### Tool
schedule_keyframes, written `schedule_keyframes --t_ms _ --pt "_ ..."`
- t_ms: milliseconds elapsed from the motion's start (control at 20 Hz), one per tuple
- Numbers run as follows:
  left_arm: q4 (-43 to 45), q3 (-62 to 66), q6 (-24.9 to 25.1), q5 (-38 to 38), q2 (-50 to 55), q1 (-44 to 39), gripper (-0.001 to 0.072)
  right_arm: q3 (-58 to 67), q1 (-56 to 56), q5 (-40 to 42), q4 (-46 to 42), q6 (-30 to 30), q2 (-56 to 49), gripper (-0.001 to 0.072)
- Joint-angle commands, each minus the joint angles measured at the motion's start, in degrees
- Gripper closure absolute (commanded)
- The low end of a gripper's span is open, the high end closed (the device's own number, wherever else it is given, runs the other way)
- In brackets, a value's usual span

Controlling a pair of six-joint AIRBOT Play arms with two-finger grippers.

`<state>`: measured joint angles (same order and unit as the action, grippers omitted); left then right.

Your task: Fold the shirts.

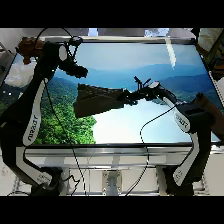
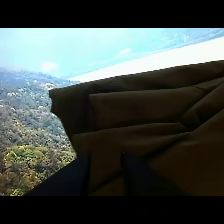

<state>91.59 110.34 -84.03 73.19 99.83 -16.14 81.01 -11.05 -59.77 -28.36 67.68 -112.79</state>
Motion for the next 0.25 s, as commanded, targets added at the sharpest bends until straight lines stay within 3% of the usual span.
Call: schedule_keyframes --t_ms 0,100,200 --pt "-0.17 -0.02 0.02 0.04 0.04 0.04 0.0466 0.7 -2.93 1.95 2.34 -5.07 -1.44 0.0319" --pt "-0.24 -0.02 0.0 0.15 0.04 0.04 0.0467 2.49 -3.21 3.26 2.51 -8.13 -1.44 0.0682" --pt "-0.24 -0.02 0.02 0.31 0.04 0.04 0.0466 5.33 -3.08 3.3 2.89 -9.97 -1.42 0.0678"
